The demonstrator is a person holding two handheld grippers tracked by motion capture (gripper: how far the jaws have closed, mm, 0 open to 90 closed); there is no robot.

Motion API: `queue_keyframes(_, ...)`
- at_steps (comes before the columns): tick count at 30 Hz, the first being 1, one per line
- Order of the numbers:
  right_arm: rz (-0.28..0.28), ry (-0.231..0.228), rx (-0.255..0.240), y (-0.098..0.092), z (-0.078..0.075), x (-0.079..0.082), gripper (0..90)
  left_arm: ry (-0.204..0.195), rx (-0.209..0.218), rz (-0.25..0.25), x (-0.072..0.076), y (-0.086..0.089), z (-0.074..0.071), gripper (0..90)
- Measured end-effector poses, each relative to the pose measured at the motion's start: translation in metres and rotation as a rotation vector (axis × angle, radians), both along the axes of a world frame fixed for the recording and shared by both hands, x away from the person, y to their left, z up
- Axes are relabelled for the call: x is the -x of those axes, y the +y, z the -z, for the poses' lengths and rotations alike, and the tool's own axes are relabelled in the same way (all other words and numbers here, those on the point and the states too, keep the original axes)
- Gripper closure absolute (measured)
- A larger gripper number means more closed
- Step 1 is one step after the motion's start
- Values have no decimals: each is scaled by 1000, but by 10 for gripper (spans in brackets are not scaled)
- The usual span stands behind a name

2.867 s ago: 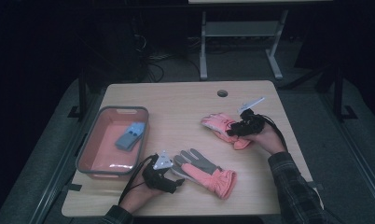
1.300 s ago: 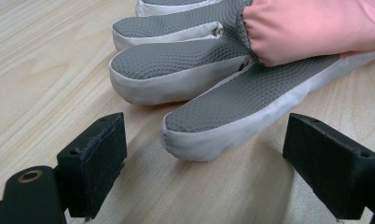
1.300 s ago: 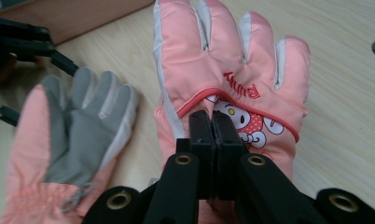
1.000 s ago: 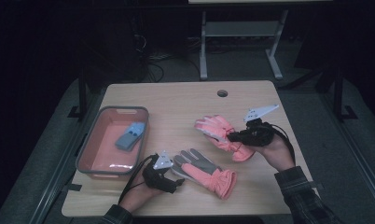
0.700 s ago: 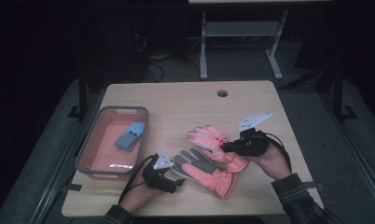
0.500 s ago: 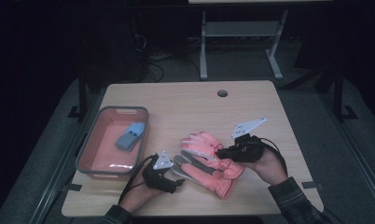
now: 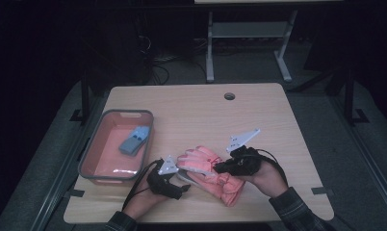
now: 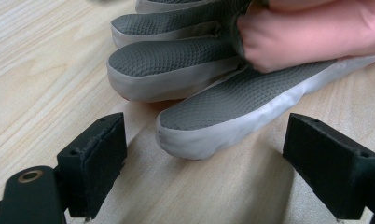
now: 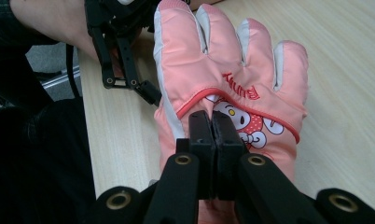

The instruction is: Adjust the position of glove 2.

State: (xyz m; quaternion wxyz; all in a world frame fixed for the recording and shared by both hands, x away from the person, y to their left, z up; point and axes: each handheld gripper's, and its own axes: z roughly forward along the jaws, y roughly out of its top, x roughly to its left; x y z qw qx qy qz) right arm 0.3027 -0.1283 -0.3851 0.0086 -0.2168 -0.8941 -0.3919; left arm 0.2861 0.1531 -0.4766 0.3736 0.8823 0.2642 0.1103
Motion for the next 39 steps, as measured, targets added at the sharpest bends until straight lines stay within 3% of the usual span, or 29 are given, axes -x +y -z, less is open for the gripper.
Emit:
queue_keyframes(2,1,23,15,4,3,1,886,-1,0,0,0,0,0,127)
queue_keyframes(5,-5,16,37,7,6,1,885,-1,-1,1,0,0,0,127)
queue_keyframes(8,-9,12,99,15,15,3,884,-1,-1,1,0,0,0,126)
queue_keyframes(11,-17,-20,153,22,21,4,883,-1,0,1,0,0,0,127)
queue_keyframes(13,-24,-30,157,22,21,5,870,-2,1,-2,0,0,0,127)
queue_keyframes(17,-22,-10,89,12,15,1,773,5,-9,-16,0,-2,-1,129)
queue_keyframes(18,-2,19,57,10,12,2,731,14,-28,-22,0,-4,-4,141)
queue_keyframes(22,21,-1,-18,-3,0,-1,605,-2,-59,-58,5,-4,-10,150)
queue_keyframes(27,69,-46,-75,-22,-10,-5,586,-2,-44,-96,20,2,-20,189)
queue_keyframes(30,113,-60,-85,-38,-11,-10,651,-13,-39,-91,32,6,-25,308)
queue_keyframes(33,157,-75,-68,-57,-6,-16,764,15,-24,-70,38,5,-29,531)
queue_keyframes(37,199,-55,-47,-81,13,-26,892,50,-24,-24,38,-1,-30,784)
queue_keyframes(39,211,-45,-15,-89,26,-28,899,55,-27,-1,38,-4,-31,881)
